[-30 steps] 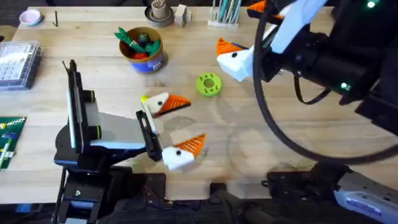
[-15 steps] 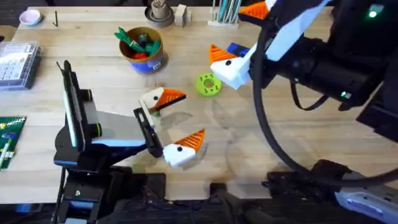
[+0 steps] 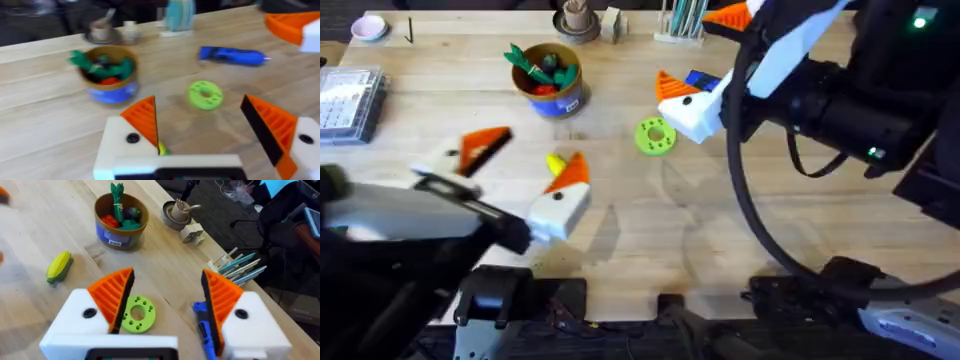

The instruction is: Pick up the gripper from the table and insert it into the empty holder that is missing its gripper. Then pick up a screw, insert it into the mounting hole, and use the screwdriver to tighten it. Finally, clean up the table by picking up the vegetable and placing it into the bucket.

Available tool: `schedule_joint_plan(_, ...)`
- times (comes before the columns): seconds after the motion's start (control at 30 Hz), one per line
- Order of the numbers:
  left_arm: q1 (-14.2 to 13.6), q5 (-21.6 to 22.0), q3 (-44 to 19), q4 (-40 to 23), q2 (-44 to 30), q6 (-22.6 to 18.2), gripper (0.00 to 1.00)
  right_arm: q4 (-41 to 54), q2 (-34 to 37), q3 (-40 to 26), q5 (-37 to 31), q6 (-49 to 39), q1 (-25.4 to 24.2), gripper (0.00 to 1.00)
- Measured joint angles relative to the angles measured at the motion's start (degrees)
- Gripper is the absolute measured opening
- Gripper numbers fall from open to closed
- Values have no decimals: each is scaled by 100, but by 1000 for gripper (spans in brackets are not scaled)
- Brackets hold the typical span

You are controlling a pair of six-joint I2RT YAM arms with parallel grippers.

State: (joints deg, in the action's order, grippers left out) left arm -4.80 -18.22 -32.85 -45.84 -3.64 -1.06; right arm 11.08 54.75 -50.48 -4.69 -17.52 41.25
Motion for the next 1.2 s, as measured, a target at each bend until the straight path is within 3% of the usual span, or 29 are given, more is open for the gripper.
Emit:
schedule_joint_plan(0.2,0,1457,-1372,-1078,-852,-550,993,-88,1,0,-2,0,0,850)
schedule_joint_plan(0.4,0,2447,-2177,-2091,-1934,-1151,993,-202,1,0,0,0,0,852)
schedule_joint_plan(0.5,0,2571,-2254,-2122,-2323,-1268,993,-202,1,0,0,0,0,852)
schedule_joint_plan(0.73,0,2361,-2256,-2169,-2716,-1321,993,-202,1,0,0,0,0,852)
schedule_joint_plan(0.87,0,2313,-2265,-1846,-2745,-601,993,-202,-1,0,0,0,0,852)
schedule_joint_plan(1.07,0,2243,-2272,-1828,-3229,1398,993,-202,0,0,0,0,0,851)
schedule_joint_plan(1.2,0,2226,-2272,-1828,-3700,2361,993,-202,-1,0,0,0,0,851)
